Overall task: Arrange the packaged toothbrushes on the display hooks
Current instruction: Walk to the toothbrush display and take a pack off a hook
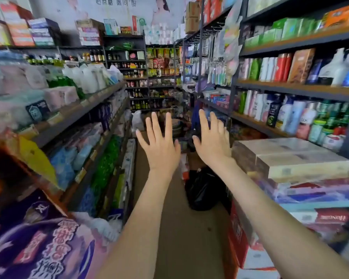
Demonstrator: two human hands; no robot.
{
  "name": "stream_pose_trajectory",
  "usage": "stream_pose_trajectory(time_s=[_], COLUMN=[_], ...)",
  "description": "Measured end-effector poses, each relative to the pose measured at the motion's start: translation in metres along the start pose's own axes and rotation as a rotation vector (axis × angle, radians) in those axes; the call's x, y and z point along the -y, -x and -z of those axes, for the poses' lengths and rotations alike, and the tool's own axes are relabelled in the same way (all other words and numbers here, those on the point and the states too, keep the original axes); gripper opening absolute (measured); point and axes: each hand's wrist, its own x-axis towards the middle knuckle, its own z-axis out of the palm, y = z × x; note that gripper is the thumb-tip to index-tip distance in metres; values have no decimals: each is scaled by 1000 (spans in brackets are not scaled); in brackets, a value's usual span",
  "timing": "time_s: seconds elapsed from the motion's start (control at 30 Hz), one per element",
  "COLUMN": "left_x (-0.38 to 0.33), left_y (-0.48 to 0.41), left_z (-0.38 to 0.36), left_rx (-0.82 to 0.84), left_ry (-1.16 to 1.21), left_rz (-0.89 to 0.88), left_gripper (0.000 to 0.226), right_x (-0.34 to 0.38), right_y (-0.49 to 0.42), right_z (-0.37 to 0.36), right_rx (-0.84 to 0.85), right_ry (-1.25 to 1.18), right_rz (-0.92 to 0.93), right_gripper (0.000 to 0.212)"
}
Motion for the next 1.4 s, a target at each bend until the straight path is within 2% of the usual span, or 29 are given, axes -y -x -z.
stream_pose_trajectory(time_s=[0.17, 0.27, 0.37, 0.53, 0.7, 1.03, 1.23, 1.4], left_x=[21, 40, 64, 93, 128, 212, 238, 212], left_y=[-46, -67, -85, -125, -196, -326, -420, -532], left_z=[-64, -108, -161, -272, -386, -608, -793, -940], left_rx=[122, 246, 347, 325, 310, 284, 274, 258], left_ry=[13, 58, 102, 77, -48, -135, -38, 108], left_rz=[36, 14, 77, 103, 71, 146, 11, -258], left_gripper=[80, 75, 70, 68, 66, 64, 65, 58], right_x=[5, 15, 32, 51, 57, 125, 123, 79], right_y=[-76, -116, -161, -248, -369, -577, -715, -847], right_z=[-73, -123, -182, -290, -392, -566, -686, -756], right_rx=[78, 108, 156, 179, 190, 200, 115, 52], right_ry=[-67, -80, -105, -107, -173, -295, -289, -191], right_rz=[17, 10, 61, 153, 149, 252, 189, 48], right_gripper=[68, 67, 64, 64, 62, 60, 60, 57])
